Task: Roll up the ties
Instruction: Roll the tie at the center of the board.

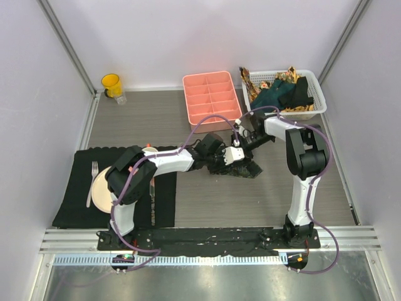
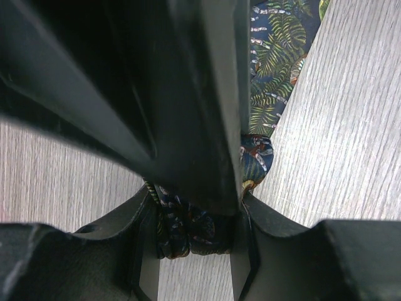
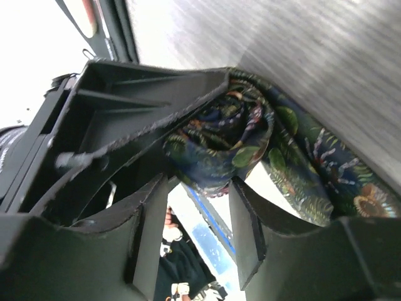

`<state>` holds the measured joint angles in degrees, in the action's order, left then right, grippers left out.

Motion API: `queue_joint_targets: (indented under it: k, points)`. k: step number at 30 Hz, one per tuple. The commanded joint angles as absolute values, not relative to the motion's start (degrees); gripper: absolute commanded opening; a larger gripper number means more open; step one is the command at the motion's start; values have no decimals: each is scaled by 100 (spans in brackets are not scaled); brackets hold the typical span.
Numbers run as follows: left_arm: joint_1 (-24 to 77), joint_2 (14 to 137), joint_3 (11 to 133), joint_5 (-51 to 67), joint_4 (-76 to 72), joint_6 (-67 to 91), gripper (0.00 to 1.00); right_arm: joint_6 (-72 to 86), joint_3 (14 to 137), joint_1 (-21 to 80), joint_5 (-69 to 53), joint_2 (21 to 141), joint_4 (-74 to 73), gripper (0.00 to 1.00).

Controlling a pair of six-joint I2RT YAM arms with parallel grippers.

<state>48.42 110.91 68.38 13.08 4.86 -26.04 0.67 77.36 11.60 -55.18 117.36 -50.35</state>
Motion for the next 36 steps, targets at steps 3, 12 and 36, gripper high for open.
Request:
queue_joint_targets:
  k: [3,12,36]
  points:
    - [4825,11435,6680,1063,1520,-2769,15,264,7954,1213,-4984,11883,-4676,44]
    - [4737,11259,6689,1555,1460,-2725,33,-158,7630,1099,-4098,12111,-4763,1]
    - [4465,10951,7119,3595,412,-2741,77,-378,8112,835,-3366,12867,-5202,1]
